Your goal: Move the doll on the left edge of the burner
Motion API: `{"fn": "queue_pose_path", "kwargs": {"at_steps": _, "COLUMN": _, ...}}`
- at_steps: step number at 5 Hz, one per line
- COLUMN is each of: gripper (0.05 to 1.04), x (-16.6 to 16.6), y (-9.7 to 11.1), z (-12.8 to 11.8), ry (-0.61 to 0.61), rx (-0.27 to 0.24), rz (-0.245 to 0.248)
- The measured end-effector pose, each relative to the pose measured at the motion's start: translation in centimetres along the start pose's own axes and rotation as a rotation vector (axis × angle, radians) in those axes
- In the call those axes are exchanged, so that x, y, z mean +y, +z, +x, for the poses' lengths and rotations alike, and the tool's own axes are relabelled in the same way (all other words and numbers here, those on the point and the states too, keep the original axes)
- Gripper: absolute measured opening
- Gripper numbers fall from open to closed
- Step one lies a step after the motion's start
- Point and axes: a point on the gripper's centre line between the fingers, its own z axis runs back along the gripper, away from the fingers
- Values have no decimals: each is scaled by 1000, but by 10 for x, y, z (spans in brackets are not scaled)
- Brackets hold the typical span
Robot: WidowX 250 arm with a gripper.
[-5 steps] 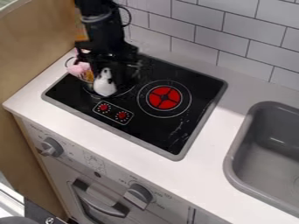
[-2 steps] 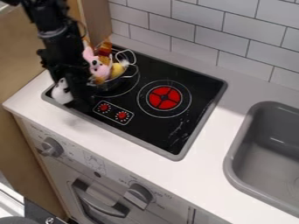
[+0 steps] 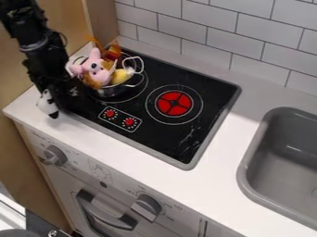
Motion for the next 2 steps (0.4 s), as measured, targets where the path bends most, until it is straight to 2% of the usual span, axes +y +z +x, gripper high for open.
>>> {"fn": "queue_pose_path", "kwargs": {"at_steps": 1, "gripper": 349, "x": 12, "y": -5, "z": -2, "ry": -6, "rx": -17, "rz": -1}}
{"fn": "queue_pose_path", "kwargs": {"at_steps": 2, "gripper": 416, "x": 16, "y": -6, "z": 0, "ry": -19, "rx": -28, "rz": 4}}
